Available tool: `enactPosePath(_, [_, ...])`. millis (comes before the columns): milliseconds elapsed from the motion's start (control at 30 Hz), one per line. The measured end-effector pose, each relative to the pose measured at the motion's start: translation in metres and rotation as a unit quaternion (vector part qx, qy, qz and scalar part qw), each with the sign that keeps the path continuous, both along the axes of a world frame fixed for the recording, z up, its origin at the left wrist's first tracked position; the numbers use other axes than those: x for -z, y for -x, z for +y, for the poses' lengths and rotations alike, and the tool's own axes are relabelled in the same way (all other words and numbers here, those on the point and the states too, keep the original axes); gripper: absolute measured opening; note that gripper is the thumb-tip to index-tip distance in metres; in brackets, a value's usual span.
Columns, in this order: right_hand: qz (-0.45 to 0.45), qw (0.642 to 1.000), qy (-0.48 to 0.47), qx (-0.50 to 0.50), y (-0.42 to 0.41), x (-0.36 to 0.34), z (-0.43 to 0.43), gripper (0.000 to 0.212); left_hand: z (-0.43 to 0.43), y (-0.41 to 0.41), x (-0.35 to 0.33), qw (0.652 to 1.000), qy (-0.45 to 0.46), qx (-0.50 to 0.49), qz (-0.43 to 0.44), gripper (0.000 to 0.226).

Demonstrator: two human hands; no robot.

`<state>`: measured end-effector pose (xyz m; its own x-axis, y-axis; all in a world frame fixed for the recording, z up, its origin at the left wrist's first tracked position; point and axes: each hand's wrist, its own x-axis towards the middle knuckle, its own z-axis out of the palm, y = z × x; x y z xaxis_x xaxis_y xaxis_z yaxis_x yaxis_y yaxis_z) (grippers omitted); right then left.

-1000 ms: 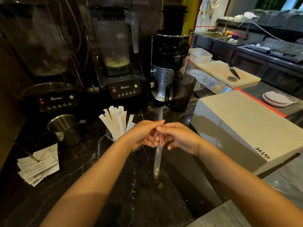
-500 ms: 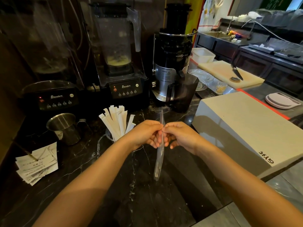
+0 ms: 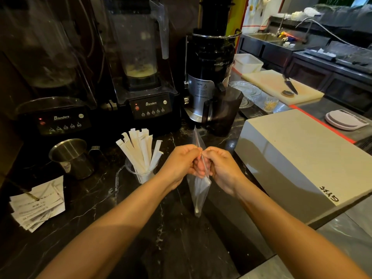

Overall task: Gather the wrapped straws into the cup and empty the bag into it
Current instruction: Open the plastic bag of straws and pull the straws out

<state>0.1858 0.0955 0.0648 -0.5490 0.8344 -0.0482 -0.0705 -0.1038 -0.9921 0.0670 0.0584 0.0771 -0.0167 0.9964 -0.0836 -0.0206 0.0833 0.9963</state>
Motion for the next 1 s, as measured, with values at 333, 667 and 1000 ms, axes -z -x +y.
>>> enactPosePath(333, [0.039,0.999,0.019,-0.013,0.006,0.01,0.003,0.033,0.002,-0.001,0.01,0.999,-0.01,-0.048,0.001,0.033])
enactPosePath(667, [0.068,0.998,0.011,0.003,0.005,0.011,-0.006,0.029,0.0,-0.005,0.017,0.996,-0.034,-0.078,0.013,0.037])
enactPosePath(1000, [0.111,0.988,0.081,0.064,0.005,0.016,-0.01,0.037,-0.003,-0.005,0.022,0.994,-0.007,-0.095,-0.061,0.036])
